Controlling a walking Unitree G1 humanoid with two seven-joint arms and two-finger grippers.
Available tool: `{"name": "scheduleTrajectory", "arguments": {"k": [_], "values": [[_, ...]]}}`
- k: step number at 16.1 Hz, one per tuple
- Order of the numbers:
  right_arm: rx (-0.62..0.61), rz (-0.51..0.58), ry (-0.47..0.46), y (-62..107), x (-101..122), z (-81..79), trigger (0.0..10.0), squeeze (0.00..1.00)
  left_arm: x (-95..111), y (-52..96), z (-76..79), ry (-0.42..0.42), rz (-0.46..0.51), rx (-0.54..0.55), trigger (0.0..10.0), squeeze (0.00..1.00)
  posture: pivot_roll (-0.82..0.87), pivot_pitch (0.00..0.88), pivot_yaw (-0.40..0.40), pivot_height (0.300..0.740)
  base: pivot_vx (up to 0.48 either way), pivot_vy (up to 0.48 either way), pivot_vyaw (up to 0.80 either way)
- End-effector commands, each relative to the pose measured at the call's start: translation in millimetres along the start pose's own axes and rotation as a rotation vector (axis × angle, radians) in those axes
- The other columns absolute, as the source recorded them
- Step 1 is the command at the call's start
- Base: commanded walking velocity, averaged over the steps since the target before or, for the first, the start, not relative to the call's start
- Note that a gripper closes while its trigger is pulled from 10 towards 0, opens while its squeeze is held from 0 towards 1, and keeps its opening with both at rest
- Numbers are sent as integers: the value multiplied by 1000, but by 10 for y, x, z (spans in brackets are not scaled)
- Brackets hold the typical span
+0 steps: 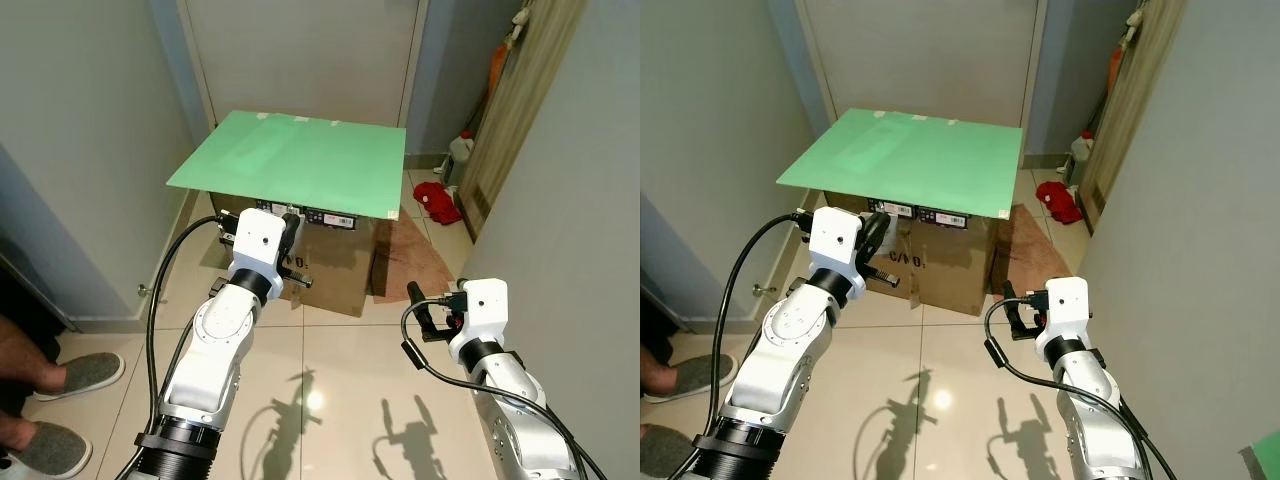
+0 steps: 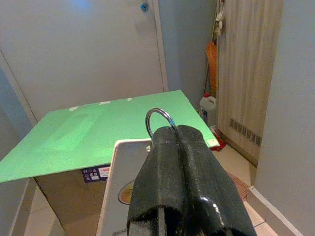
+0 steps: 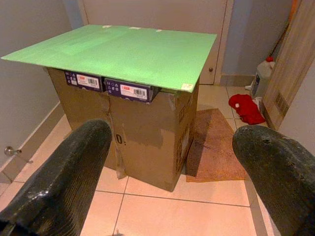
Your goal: Hang keys on a hook
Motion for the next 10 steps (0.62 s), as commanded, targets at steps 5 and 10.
{"name": "scheduleTrajectory", "arguments": {"k": [5, 10], "values": [[-21, -3, 31, -3, -17, 18, 10000, 0, -6, -25, 16, -25, -3, -23, 0, 0, -63, 0, 58, 740, 0, 0, -465], [-18, -10, 33, -20, -29, 7, 10000, 0, 27, -35, 41, -4, 18, -39, 0, 0, -63, 0, 59, 740, 0, -480, 0]]}}
Point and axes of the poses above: a point about 5 cm out from each wrist's last joint towards the gripper, its own y axis pointing back from the gripper into the wrist, its own x axis along the axis of the wrist's last joint, z = x × y, the point moved 3 cm from there along -y, pointing out of the wrist towards the gripper, and after that the axes turned 10 degrees about y, right-handed, at the moved point
